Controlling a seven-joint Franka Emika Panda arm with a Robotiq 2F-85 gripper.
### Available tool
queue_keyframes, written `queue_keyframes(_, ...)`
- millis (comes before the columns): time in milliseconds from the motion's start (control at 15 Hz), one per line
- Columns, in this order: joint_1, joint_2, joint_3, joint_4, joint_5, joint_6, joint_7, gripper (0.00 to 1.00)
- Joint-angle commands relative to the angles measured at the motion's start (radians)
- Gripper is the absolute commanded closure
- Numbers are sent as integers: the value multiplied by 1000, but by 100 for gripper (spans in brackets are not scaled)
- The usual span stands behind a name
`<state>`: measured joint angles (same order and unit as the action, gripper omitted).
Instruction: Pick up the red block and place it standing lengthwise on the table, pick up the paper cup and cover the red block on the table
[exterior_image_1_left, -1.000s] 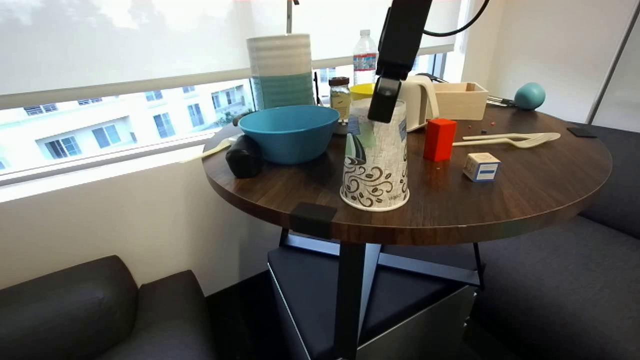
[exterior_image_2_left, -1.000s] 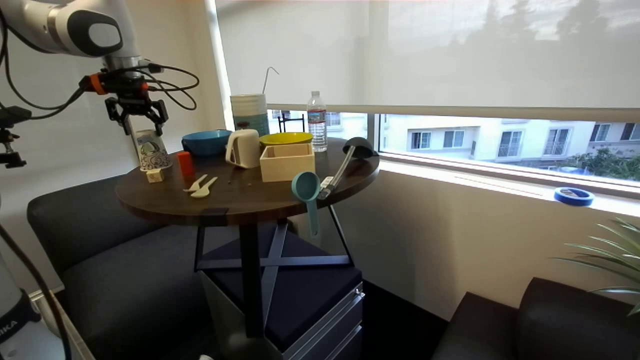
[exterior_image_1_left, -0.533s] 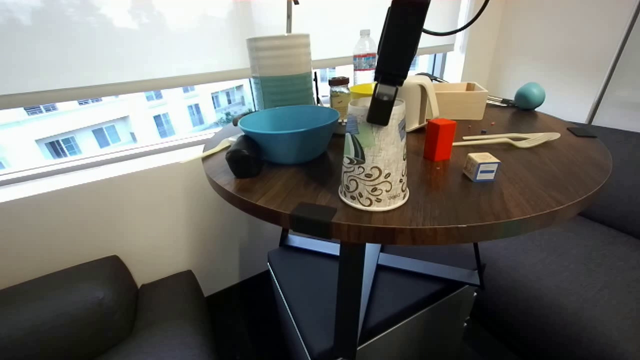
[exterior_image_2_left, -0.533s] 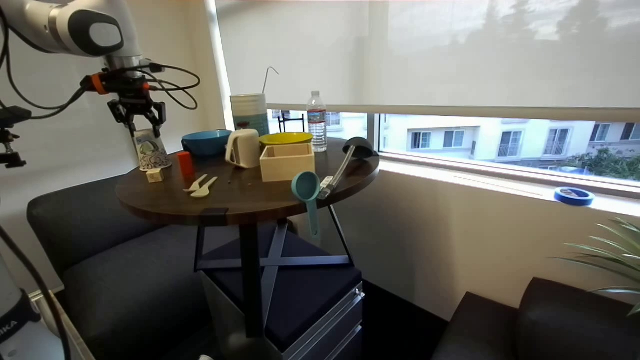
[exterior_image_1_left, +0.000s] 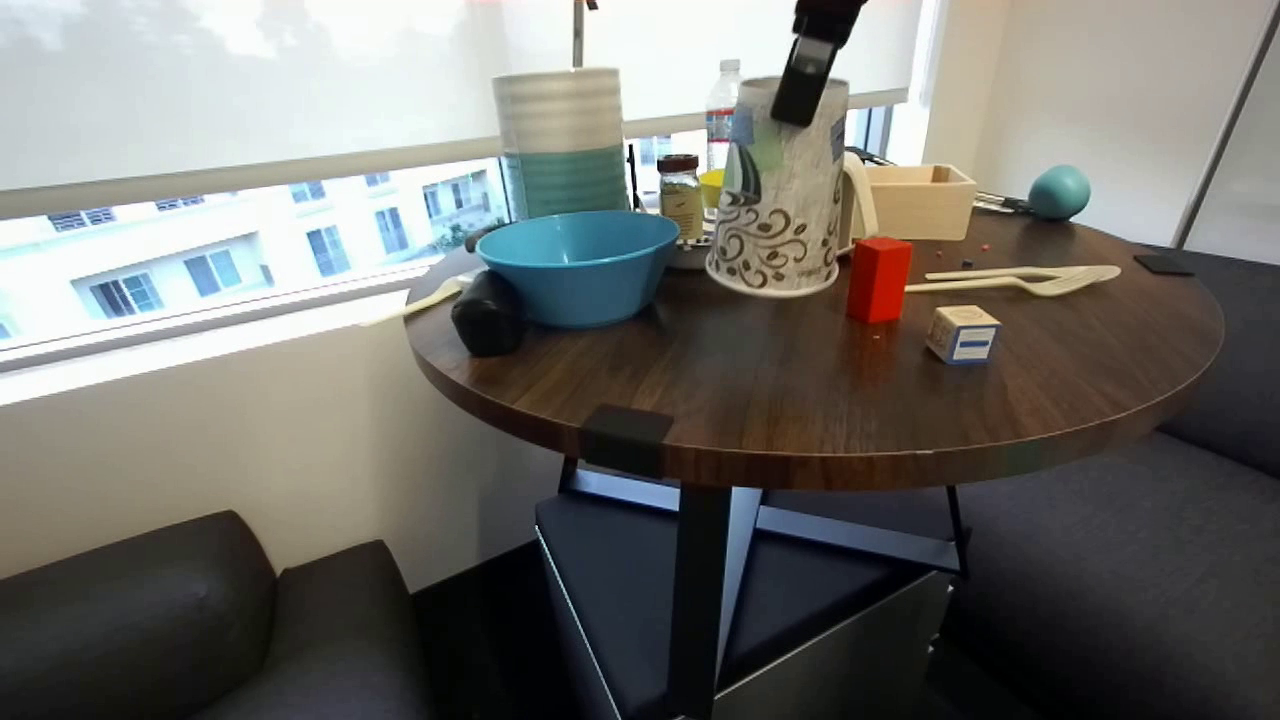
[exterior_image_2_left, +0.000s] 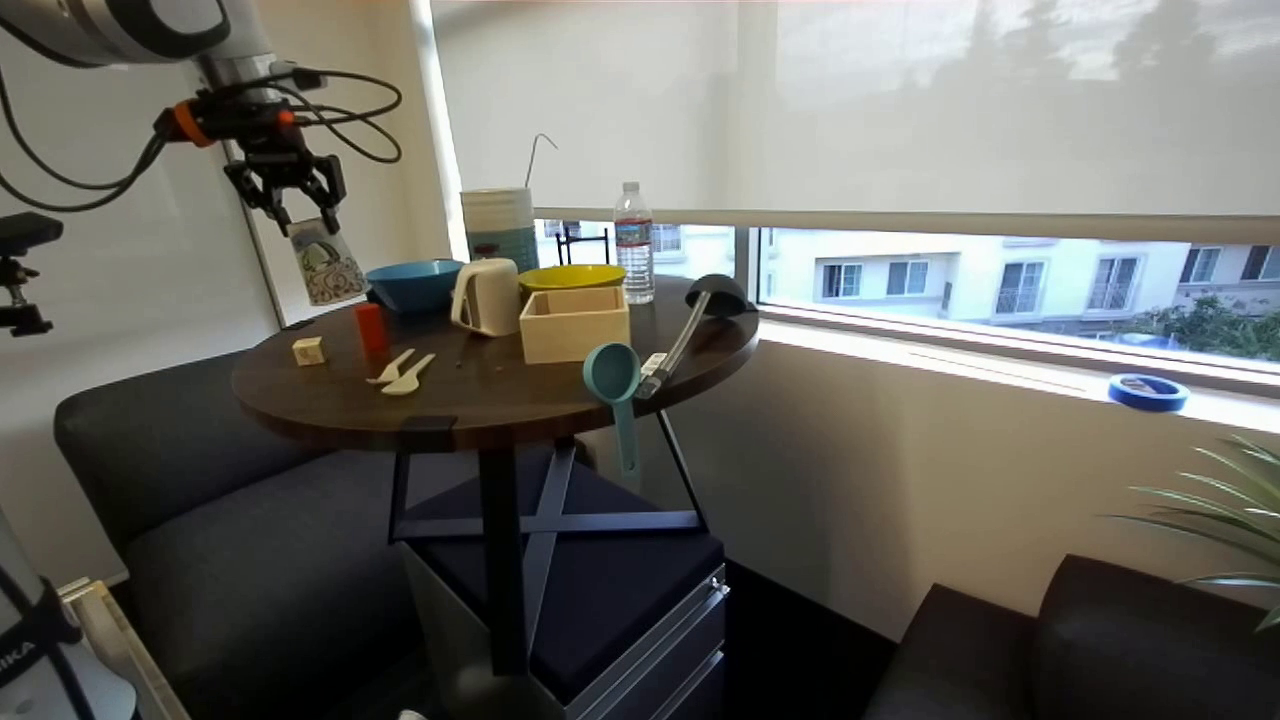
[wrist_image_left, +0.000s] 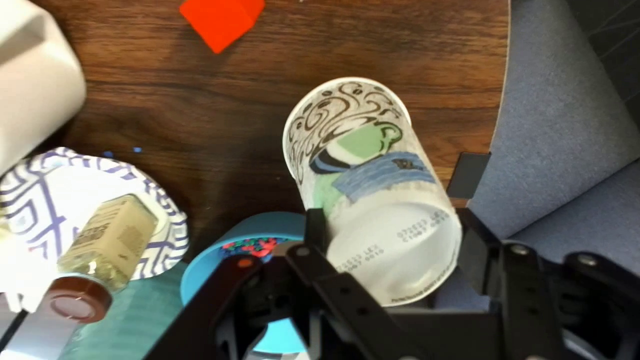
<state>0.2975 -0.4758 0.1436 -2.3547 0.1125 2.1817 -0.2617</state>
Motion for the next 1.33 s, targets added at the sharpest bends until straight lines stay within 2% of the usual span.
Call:
queue_keyframes(0, -60, -109, 16, -5, -83, -49, 88, 61)
queue_keyframes(400, -134, -192, -12, -52, -109, -85, 175, 61)
queue_keyframes(1000, -121, -146, -63, -164, -43, -4, 166, 61)
queue_keyframes(1267, -106, -105, -77, -200, -12, 100, 149, 61)
